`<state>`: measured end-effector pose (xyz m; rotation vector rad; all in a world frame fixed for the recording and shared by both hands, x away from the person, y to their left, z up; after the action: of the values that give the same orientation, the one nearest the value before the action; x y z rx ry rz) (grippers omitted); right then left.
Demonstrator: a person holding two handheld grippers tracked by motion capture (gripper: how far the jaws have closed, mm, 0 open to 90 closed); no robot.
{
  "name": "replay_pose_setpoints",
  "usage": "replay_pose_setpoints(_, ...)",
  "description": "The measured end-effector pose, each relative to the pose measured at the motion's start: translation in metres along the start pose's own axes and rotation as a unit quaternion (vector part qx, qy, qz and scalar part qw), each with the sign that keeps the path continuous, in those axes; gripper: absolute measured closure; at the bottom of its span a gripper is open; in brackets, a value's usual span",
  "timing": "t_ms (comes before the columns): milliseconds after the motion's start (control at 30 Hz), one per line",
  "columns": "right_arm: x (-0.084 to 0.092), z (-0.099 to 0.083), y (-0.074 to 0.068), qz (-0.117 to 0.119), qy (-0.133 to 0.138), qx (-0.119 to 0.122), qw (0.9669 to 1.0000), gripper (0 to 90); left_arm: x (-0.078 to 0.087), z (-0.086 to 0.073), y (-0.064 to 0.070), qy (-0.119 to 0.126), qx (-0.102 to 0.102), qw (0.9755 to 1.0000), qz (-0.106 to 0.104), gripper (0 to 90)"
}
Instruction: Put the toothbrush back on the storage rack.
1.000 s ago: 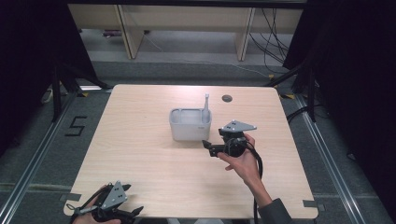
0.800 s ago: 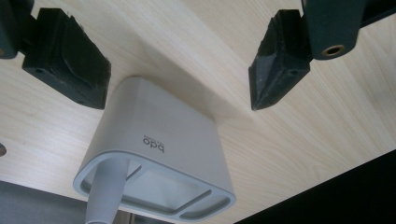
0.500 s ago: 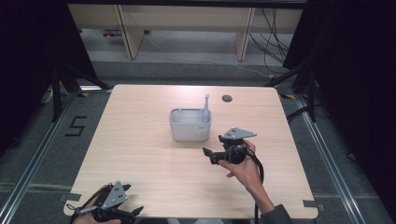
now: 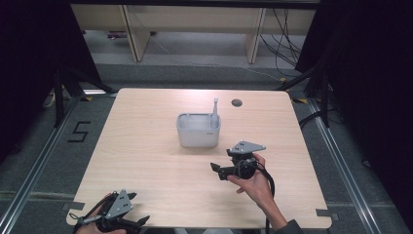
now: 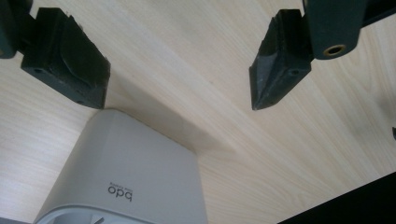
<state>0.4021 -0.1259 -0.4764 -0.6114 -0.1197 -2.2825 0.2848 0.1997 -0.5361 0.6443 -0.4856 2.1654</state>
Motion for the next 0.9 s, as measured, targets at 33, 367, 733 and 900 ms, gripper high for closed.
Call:
replay_pose_setpoints(33,0.000,-0.001,-0.001,0.005,0.000,-0.001,1.0000,21.1,0.000,0.000,0.000,-0.001,-0.001,1.0000,0.001,15.7)
replay_pose_setpoints(367,0.002,-0.013,-0.008,0.019,-0.008,-0.001,0.9998,20.5,0.000,0.000,0.000,-0.001,-0.001,1.0000,0.000,15.7)
replay_pose_setpoints(733,0.006,-0.026,-0.013,0.031,-0.011,0.000,0.9995,19.4,0.000,0.000,0.000,-0.001,-0.002,1.0000,0.000,15.7)
replay_pose_setpoints(900,0.011,-0.031,-0.015,0.024,-0.010,-0.018,0.9995,18.4,0.000,0.000,0.000,-0.001,-0.001,1.0000,0.000,15.7)
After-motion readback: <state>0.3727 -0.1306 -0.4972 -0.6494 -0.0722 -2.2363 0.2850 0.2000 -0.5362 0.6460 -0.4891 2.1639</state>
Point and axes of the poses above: each handheld gripper's, and its own axes: x roughly backward along the jaws, z roughly out of its top, y roughly to its right, the point moved 5 cm from there along -x, roughly forward along the jaws, and after that the axes turned 7 degrees about y, right-handed, at the moved point
